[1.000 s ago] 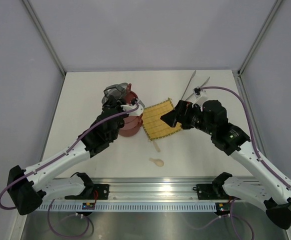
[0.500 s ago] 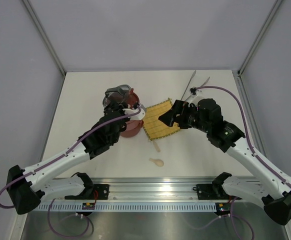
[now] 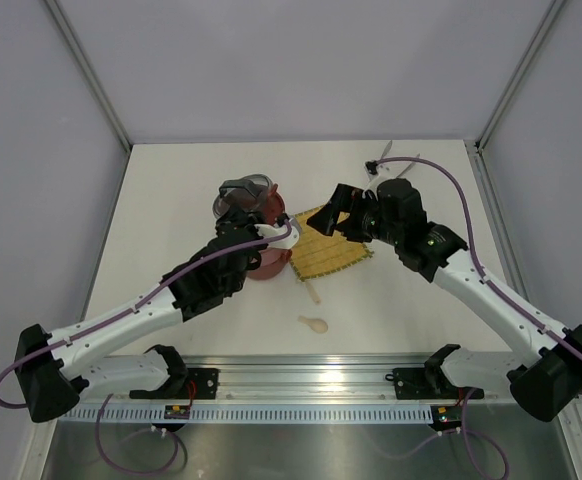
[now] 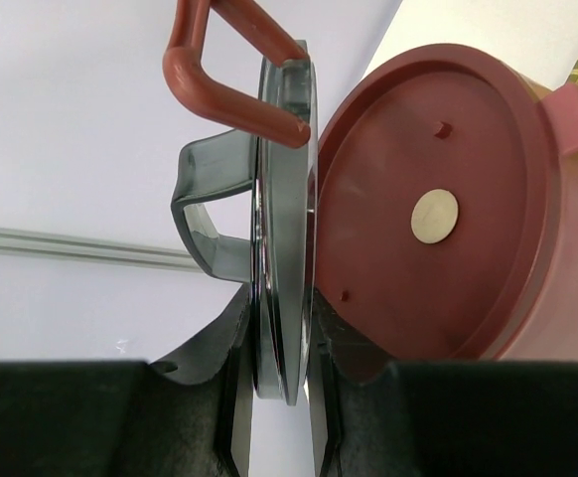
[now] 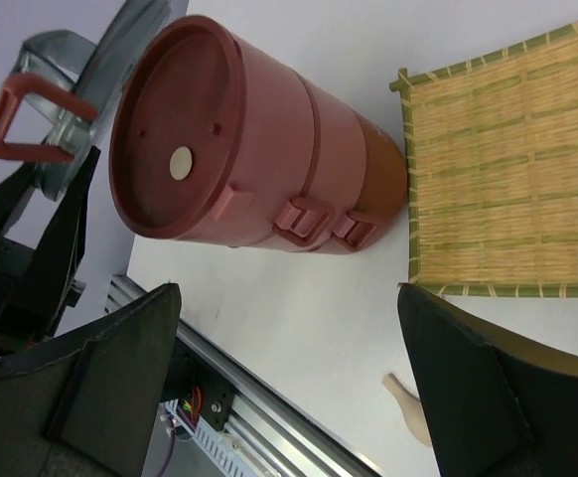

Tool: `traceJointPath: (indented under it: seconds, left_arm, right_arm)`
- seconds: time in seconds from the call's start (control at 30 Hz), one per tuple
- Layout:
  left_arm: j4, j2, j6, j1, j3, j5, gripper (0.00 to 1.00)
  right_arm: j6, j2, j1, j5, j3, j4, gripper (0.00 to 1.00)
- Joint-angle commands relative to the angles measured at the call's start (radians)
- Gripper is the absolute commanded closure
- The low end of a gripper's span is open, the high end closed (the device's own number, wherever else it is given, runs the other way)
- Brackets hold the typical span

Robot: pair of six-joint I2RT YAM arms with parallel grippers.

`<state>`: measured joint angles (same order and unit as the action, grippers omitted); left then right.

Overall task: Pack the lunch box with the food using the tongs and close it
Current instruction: Pick up the box lid from the center of the board.

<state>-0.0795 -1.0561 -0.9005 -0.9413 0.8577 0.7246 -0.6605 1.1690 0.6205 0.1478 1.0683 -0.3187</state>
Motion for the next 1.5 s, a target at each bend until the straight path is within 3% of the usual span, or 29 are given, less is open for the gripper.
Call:
traceJointPath:
  seconds: [0.0, 0.1, 0.13, 0.23, 0.27, 0.43, 0.6, 0.83, 1.0, 1.33, 1.47]
  left_arm:
    - [-0.006, -0.013, 0.031, -0.024, -0.019, -0.007, 1.0]
    - [0.087, 0.001, -0.052, -0.027, -0.035, 0.038, 1.0]
    - [0.14, 0.004, -0.075, -0.027, -0.034, 0.044, 1.0]
    - [0.237, 0.021, -0.162, -0.027, -0.011, 0.053, 1.0]
    - [0.254, 0.025, -0.188, -0.027, 0.001, 0.047, 1.0]
    - [0.363, 0.057, -0.271, -0.025, 0.04, -0.01, 1.0]
    - [0.526, 0.079, -0.462, -0.027, -0.066, -0.06, 1.0]
    - [0.598, 0.074, -0.531, -0.027, -0.095, -0.053, 1.0]
    - [0.621, 0.082, -0.563, -0.027, -0.117, -0.051, 1.0]
    - [0.569, 0.131, -0.534, -0.03, -0.138, -0.067, 1.0]
    - [0.572, 0.136, -0.538, -0.03, -0.163, -0.059, 1.0]
  right_arm:
    - [-0.034, 0.024, -0.036, 0.001, 0.081, 0.061, 0.05]
    - [-0.056, 0.046, -0.061, 0.041, 0.116, 0.088, 0.18]
    - [-0.06, 0.049, -0.065, 0.051, 0.124, 0.093, 0.28]
    - [-0.082, 0.057, -0.084, 0.082, 0.168, 0.115, 0.44]
    - [-0.093, 0.06, -0.091, 0.096, 0.18, 0.124, 0.45]
    - [-0.128, 0.101, -0.11, 0.192, 0.262, 0.164, 0.41]
    - [-0.192, 0.168, -0.111, 0.304, 0.344, 0.245, 0.18]
    - [-0.284, 0.257, -0.111, 0.438, 0.369, 0.385, 0.04]
    - [-0.321, 0.305, -0.111, 0.496, 0.375, 0.472, 0.06]
    - [-0.24, 0.472, -0.111, 0.708, 0.521, 0.451, 0.06]
    - [-0.293, 0.52, -0.111, 0.736, 0.555, 0.477, 0.07]
